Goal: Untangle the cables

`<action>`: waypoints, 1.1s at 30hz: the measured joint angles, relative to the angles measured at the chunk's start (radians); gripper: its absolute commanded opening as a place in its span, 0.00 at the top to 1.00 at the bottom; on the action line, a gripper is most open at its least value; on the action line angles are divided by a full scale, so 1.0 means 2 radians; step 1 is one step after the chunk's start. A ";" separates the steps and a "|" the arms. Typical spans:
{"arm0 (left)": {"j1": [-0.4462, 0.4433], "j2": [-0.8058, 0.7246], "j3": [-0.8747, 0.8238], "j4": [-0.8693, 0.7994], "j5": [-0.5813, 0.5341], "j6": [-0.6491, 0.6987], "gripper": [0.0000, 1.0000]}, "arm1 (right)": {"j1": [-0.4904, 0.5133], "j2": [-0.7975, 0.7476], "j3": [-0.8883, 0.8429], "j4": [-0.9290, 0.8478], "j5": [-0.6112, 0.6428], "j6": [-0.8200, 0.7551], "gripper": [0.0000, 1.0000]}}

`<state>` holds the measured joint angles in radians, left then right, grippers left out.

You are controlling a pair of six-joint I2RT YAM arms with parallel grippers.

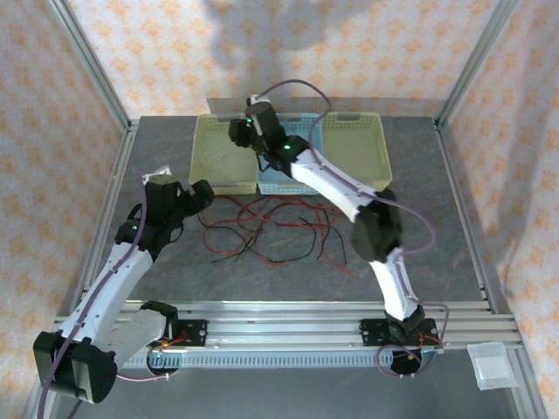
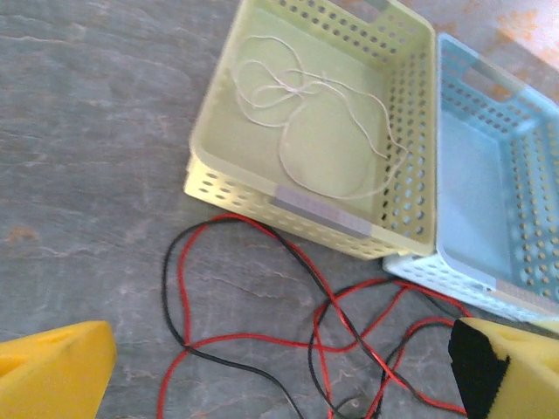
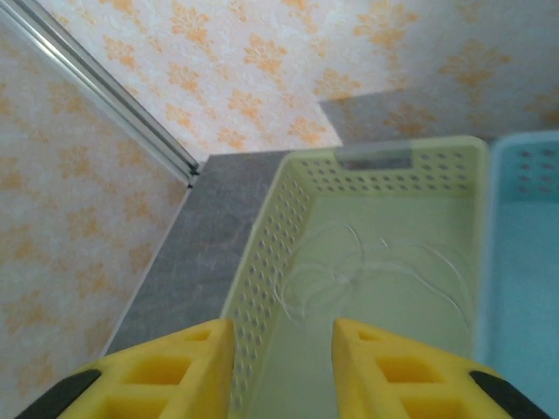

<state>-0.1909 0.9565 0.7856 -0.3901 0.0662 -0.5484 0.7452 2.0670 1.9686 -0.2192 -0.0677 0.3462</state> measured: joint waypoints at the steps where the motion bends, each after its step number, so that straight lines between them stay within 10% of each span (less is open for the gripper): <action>1: -0.009 -0.001 -0.005 0.004 0.000 -0.001 0.02 | 0.000 -0.033 -0.039 0.004 0.002 0.000 0.66; 8: -0.103 0.001 -0.039 0.034 -0.019 -0.019 0.03 | 0.000 -0.235 -0.291 0.016 0.031 0.006 0.71; 18: -0.199 0.087 -0.071 0.125 -0.041 -0.085 0.06 | 0.000 -0.314 -0.464 -0.014 0.002 -0.047 0.69; 24: -0.173 0.074 -0.124 0.186 -0.035 -0.146 0.06 | 0.016 -0.246 -0.466 -0.005 -0.015 -0.083 0.64; 33: -0.004 -0.070 -0.188 0.191 0.018 -0.185 0.06 | 0.049 -0.081 -0.341 -0.003 -0.016 -0.139 0.62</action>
<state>-0.1989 0.8169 0.4099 -0.0086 0.1013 -0.9192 0.8429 1.9045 1.2865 -0.2256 -0.1001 0.0685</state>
